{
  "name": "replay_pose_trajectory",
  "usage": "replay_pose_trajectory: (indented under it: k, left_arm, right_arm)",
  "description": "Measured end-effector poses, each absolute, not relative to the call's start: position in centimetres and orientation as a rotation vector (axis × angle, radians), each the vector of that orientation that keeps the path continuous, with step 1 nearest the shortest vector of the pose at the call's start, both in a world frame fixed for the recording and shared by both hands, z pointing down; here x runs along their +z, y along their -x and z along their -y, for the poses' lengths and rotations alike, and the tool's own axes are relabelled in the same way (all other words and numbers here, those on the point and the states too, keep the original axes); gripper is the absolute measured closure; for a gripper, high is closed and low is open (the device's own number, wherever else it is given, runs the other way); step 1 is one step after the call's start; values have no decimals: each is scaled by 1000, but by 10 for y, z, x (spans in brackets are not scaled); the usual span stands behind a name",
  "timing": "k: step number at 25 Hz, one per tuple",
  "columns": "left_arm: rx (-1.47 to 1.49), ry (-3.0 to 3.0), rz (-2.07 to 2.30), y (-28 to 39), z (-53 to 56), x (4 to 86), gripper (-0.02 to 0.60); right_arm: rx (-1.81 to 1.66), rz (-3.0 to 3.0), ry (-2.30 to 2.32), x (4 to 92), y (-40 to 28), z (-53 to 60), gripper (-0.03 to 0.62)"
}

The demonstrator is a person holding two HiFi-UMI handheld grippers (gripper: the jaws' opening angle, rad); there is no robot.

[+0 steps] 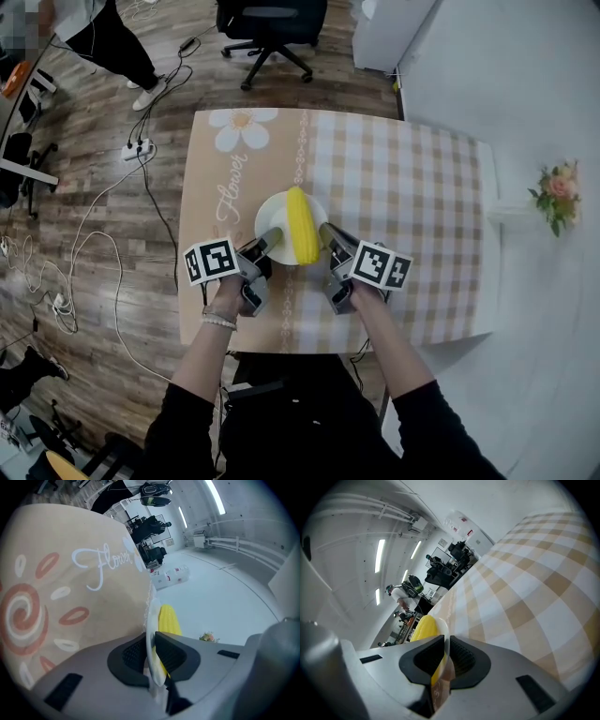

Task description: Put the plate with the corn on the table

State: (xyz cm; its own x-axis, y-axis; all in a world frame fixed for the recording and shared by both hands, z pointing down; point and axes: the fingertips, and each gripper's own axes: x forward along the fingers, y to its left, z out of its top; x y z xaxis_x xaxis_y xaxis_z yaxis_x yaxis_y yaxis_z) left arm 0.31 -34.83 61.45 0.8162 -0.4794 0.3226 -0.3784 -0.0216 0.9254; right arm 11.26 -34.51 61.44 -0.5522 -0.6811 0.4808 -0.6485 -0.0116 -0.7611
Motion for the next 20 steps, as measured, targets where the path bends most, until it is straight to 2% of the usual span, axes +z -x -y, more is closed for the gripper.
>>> replay_pose_trajectory:
  k: [13, 20]
  left_arm:
    - [12, -1573, 714, -6, 353, 633, 531]
    - [159, -1577, 743, -7, 352, 637, 515]
  right_arm:
    - [-1774, -2150, 1619, 634, -116, 350, 523]
    - [-1798, -2127, 1705, 638, -116, 351, 522]
